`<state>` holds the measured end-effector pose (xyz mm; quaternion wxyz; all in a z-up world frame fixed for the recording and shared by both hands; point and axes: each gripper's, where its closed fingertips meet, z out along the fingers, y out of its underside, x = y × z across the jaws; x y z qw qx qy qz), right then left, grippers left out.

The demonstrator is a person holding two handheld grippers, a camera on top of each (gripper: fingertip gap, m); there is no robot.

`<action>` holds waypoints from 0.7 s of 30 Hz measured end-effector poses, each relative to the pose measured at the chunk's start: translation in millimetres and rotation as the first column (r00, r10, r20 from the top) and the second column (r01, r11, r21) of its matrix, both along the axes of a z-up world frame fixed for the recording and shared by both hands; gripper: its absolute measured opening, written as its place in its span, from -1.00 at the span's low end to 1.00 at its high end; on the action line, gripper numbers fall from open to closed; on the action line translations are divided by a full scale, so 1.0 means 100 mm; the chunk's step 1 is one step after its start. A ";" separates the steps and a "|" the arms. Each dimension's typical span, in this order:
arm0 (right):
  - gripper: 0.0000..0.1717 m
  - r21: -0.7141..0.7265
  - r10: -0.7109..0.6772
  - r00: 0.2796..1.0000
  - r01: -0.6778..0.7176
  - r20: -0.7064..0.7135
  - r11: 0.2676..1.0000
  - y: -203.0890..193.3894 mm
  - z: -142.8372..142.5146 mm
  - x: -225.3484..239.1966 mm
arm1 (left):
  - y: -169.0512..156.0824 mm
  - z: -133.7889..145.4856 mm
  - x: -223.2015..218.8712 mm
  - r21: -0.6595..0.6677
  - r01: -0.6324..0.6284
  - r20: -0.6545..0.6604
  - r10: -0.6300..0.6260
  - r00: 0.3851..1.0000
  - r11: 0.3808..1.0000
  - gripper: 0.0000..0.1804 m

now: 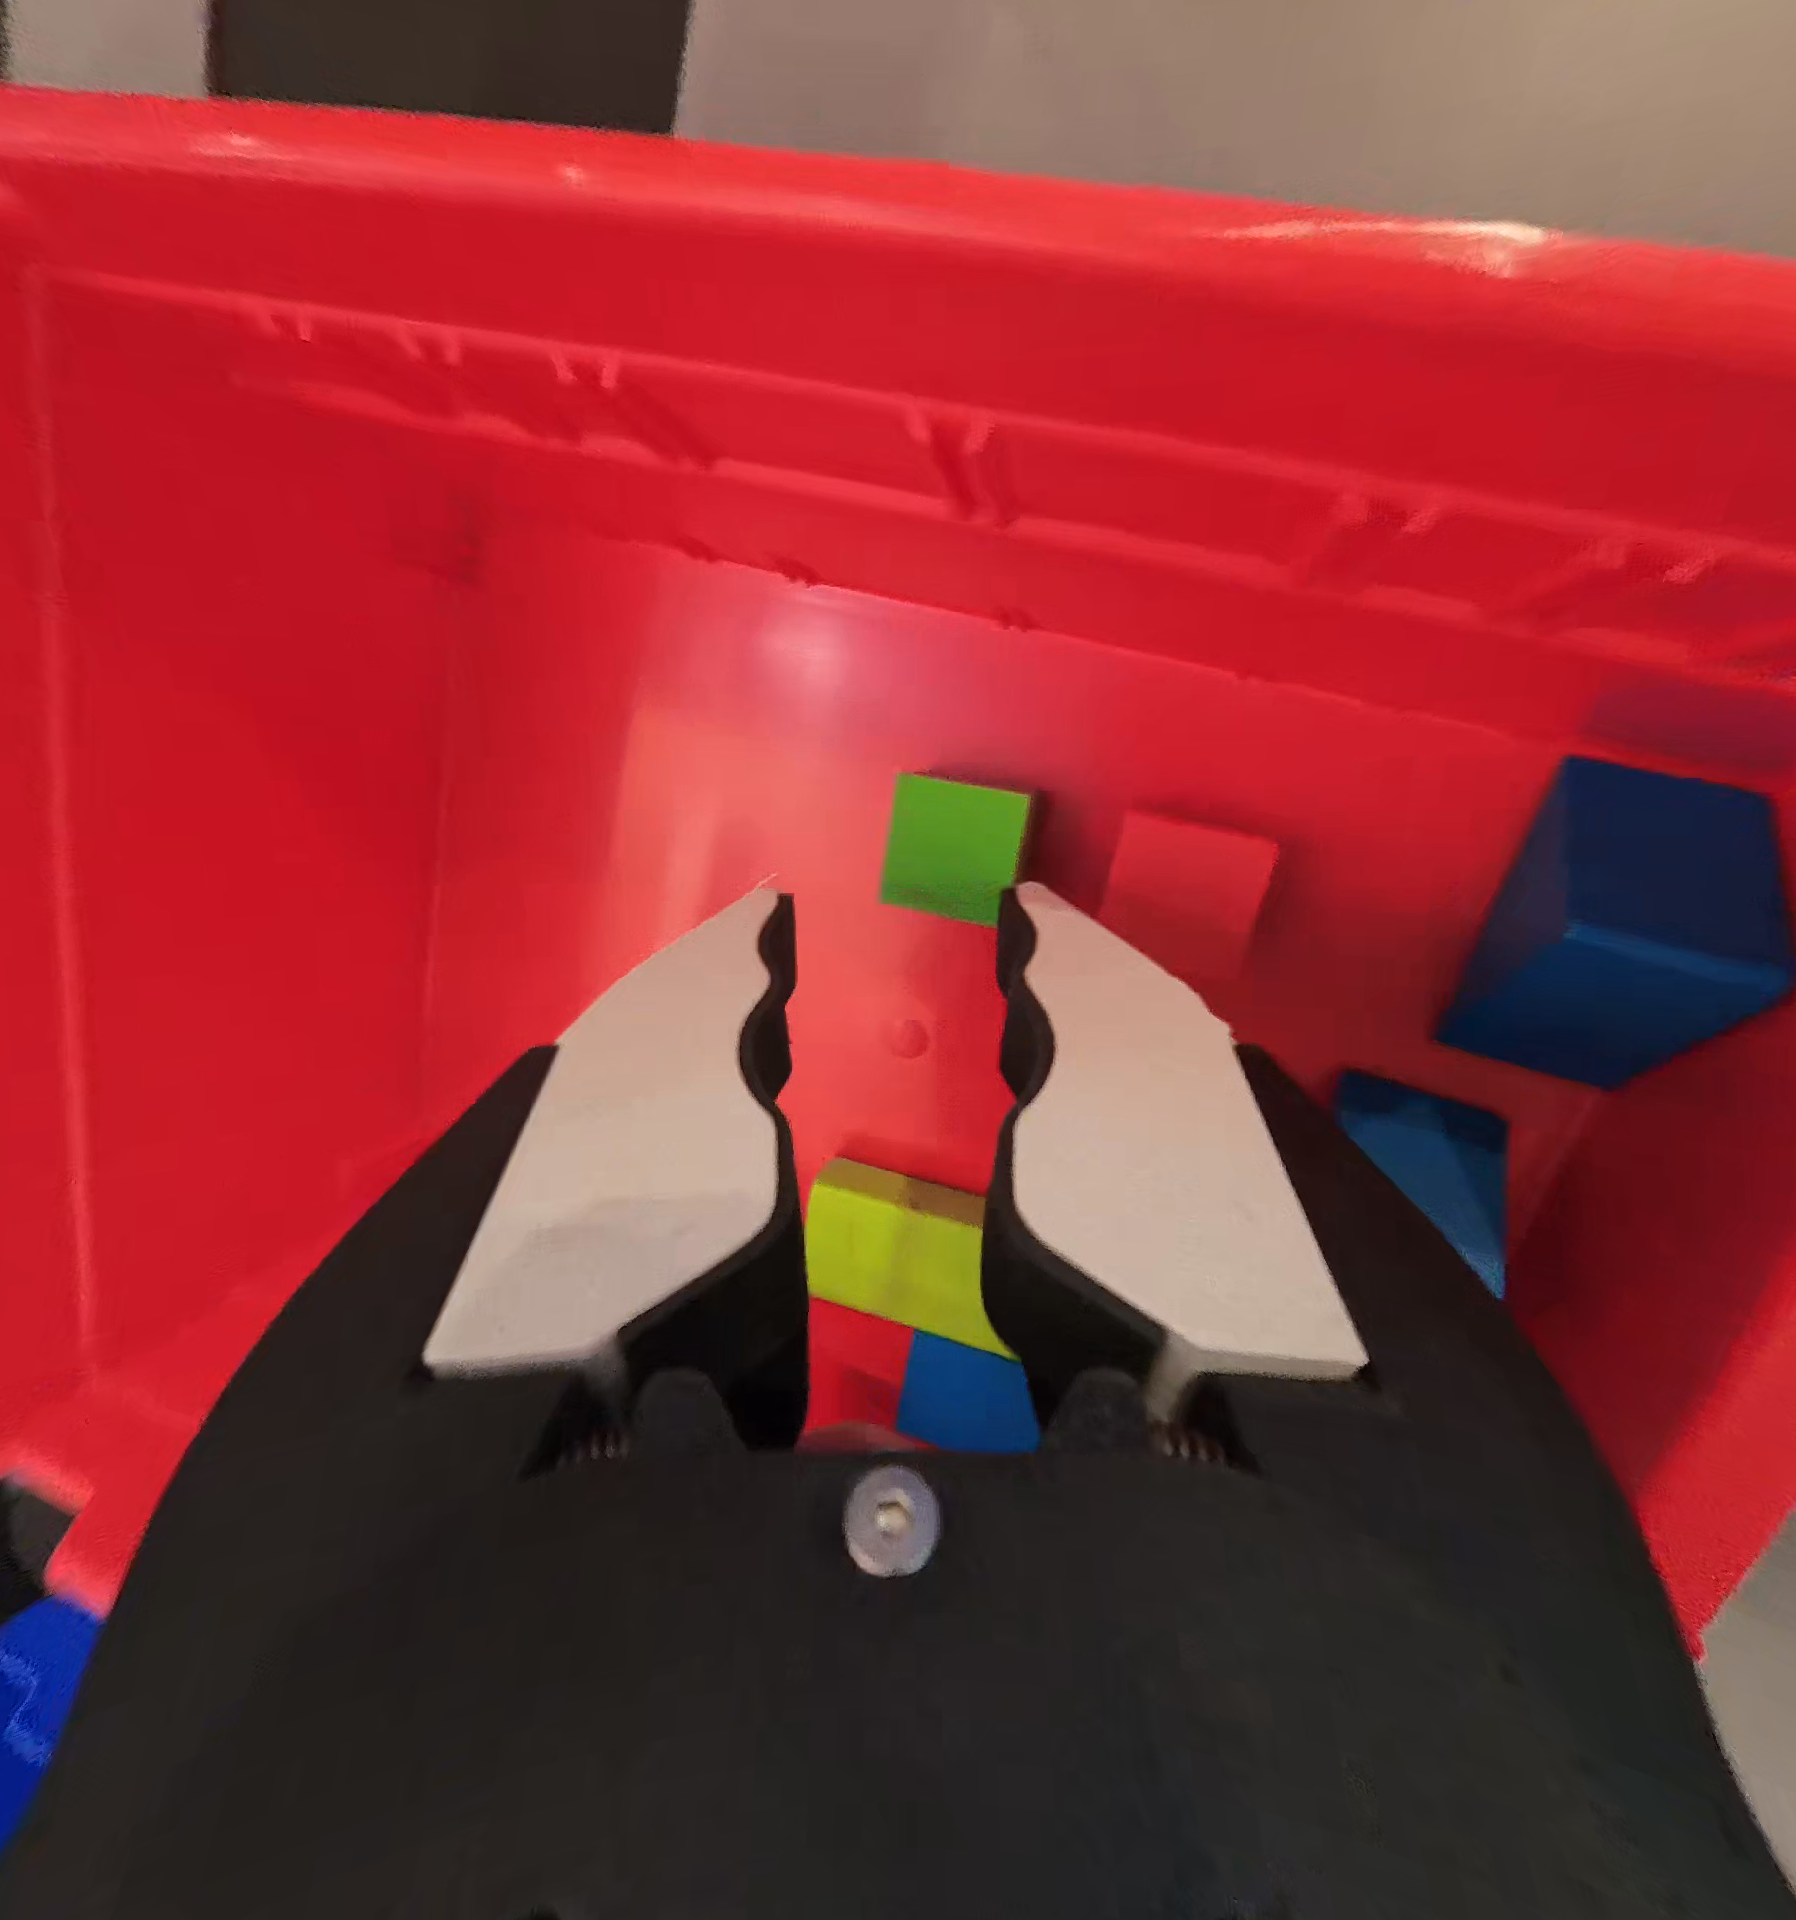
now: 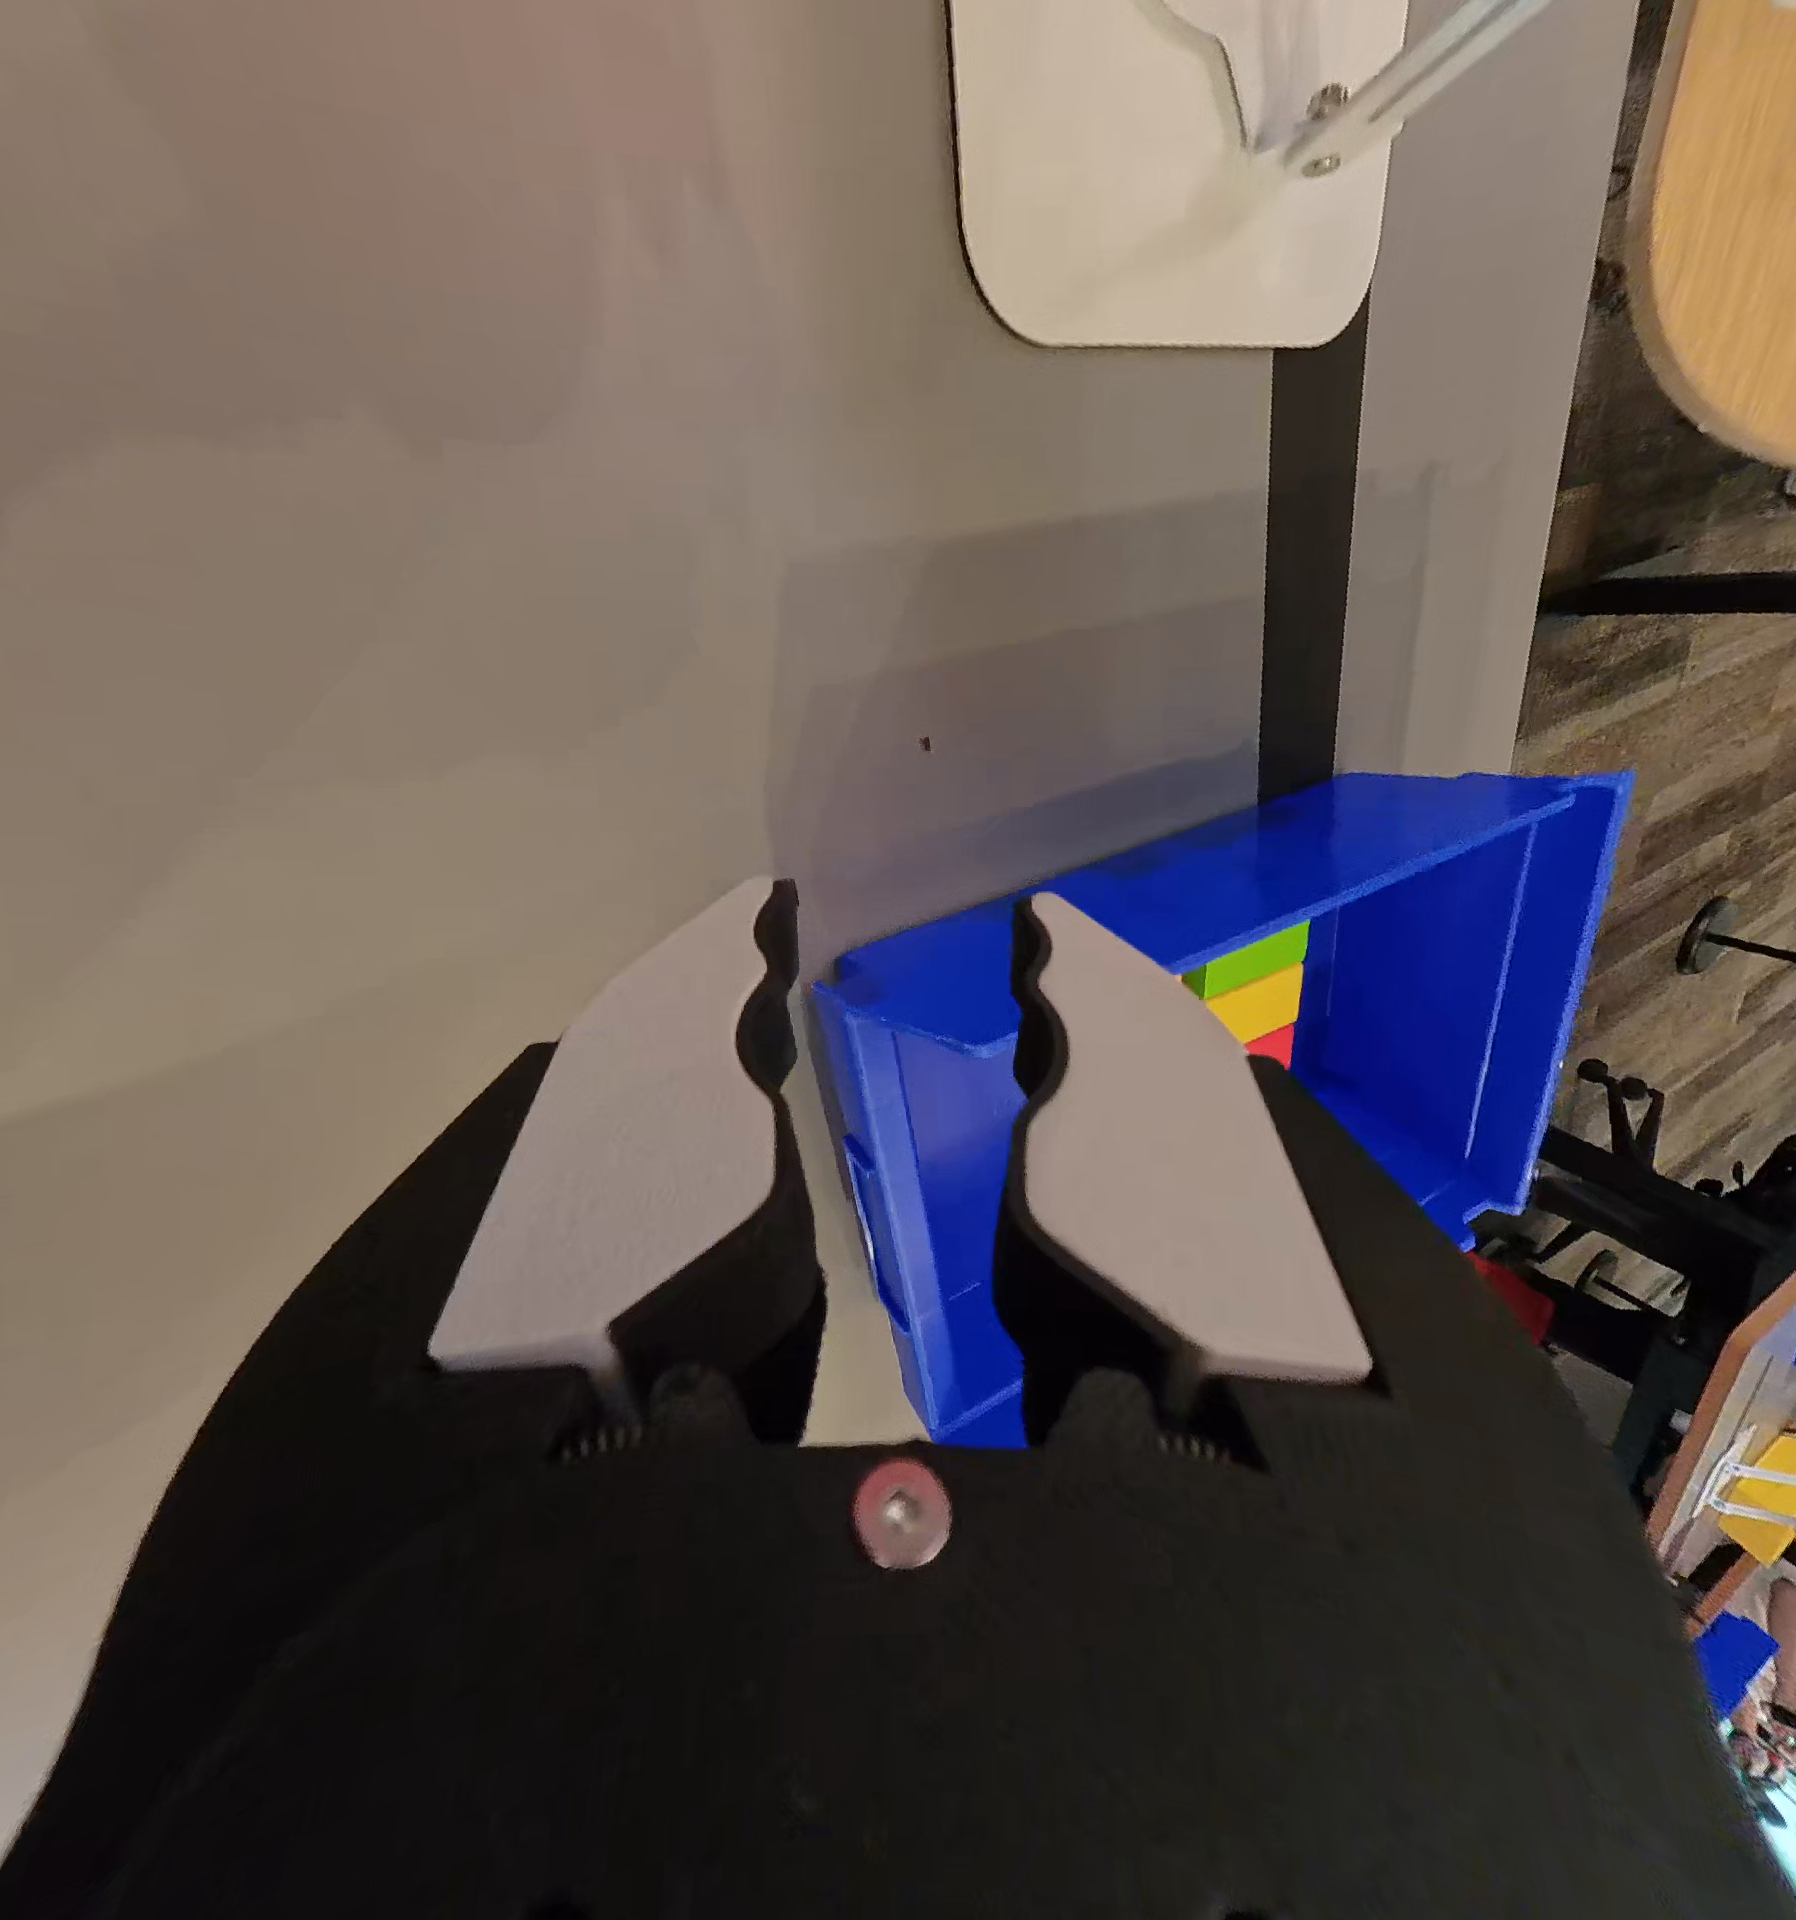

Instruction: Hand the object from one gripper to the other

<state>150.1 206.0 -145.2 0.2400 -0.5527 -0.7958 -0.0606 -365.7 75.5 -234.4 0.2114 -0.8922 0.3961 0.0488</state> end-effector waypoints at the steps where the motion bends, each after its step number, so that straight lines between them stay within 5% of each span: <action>1: -0.56 -0.001 0.003 1.000 -0.003 0.000 1.000 -0.01 0.00 -0.02 | -0.02 -0.05 0.03 -0.035 0.022 0.008 -0.022 1.000 0.999 -0.58; 7: -0.57 0.008 0.037 0.999 -0.037 -0.013 0.999 -0.05 0.04 -0.21 | 0.00 -0.19 0.08 -0.079 0.041 0.030 -0.039 0.999 0.996 -0.70; 10: -0.59 0.017 0.078 0.991 -0.076 -0.105 0.997 -0.17 0.18 -0.46 | 0.03 -0.07 0.00 0.001 -0.011 0.007 0.011 1.000 1.000 -0.70; 14: -0.58 -0.016 0.211 0.894 -0.236 -0.394 0.972 -0.67 0.57 -1.12 | 0.03 0.62 0.30 0.282 -0.050 0.194 -0.006 0.981 0.958 -0.71; 18: -0.59 -0.017 0.297 0.695 -0.406 -0.655 0.914 -1.24 0.98 -1.78 | -0.08 1.49 1.12 0.558 -0.019 0.356 -0.218 0.909 0.830 -0.71; 21: -0.61 -0.037 0.290 0.560 -0.500 -0.776 0.865 -1.52 1.23 -2.09 | -0.20 1.87 1.77 0.669 0.033 0.364 -0.366 0.856 0.743 -0.71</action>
